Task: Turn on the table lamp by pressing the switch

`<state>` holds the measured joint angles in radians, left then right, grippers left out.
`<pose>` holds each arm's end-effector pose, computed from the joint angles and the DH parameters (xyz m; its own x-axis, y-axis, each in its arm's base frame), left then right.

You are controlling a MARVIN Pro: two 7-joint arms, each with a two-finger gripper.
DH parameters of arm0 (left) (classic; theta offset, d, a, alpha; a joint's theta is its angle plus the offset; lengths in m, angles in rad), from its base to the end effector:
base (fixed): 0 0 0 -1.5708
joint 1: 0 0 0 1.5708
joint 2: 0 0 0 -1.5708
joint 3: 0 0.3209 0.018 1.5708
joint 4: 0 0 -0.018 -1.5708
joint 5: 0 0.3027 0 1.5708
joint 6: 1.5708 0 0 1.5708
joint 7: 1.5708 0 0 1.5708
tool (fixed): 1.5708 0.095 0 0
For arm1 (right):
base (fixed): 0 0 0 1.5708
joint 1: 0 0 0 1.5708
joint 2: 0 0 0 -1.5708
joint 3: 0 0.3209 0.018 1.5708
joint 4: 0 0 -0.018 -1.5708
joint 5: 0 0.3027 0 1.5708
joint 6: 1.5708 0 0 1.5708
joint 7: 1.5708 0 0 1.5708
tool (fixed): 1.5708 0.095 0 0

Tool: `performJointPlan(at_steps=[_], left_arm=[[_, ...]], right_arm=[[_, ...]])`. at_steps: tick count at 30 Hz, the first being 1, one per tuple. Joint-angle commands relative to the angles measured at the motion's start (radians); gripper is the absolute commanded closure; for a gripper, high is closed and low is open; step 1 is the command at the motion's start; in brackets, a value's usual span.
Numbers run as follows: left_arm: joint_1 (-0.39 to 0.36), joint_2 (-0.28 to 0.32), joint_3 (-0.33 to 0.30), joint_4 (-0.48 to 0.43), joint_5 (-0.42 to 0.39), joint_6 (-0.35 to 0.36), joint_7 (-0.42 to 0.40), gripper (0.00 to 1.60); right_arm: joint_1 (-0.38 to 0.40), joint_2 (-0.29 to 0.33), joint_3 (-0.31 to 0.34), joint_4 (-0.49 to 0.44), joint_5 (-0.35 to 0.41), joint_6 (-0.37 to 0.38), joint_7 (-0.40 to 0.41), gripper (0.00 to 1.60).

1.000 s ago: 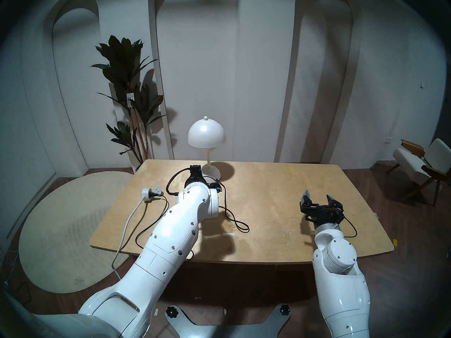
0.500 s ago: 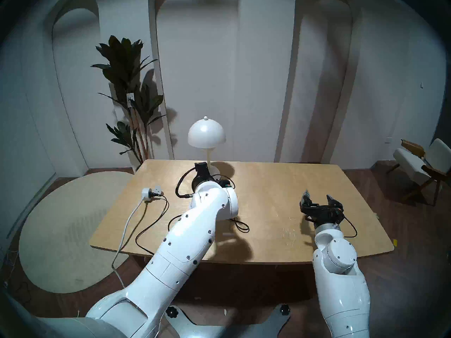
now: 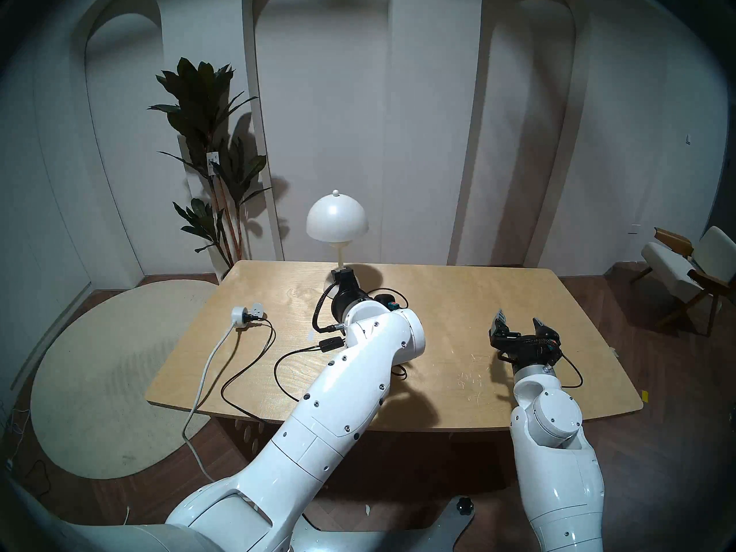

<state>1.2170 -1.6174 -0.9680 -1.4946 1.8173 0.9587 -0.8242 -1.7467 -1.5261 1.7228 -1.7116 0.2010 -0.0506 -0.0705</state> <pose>0.4505 -0.1623 -0.2730 0.3812 -0.9240 -0.0290 -0.3284 -0.1060 -0.9386 0.3529 -0.0825 -0.3433 -0.0427 -0.1256 0.9912 -0.2150 -0.9677 -0.1319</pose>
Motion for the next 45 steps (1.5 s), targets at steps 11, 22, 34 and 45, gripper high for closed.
performJointPlan(at_steps=[11, 22, 34, 45], left_arm=[[0.068, -0.030, 0.006, -0.069, 0.072, 0.001, -0.017, 0.00], [0.086, -0.028, 0.001, -0.047, 0.045, 0.001, 0.017, 0.00], [0.043, -0.057, -0.066, 0.062, -0.018, 0.001, 0.118, 0.00], [0.021, -0.062, -0.110, 0.117, -0.074, 0.001, 0.193, 0.00]], right_arm=[[0.005, 0.001, 0.001, -0.024, 0.001, -0.011, 0.002, 0.00], [0.005, 0.001, 0.001, -0.024, 0.001, -0.011, 0.002, 0.00], [0.005, 0.001, 0.001, -0.024, 0.001, -0.011, 0.002, 0.00], [0.005, 0.001, 0.001, -0.024, 0.001, -0.011, 0.002, 0.00]])
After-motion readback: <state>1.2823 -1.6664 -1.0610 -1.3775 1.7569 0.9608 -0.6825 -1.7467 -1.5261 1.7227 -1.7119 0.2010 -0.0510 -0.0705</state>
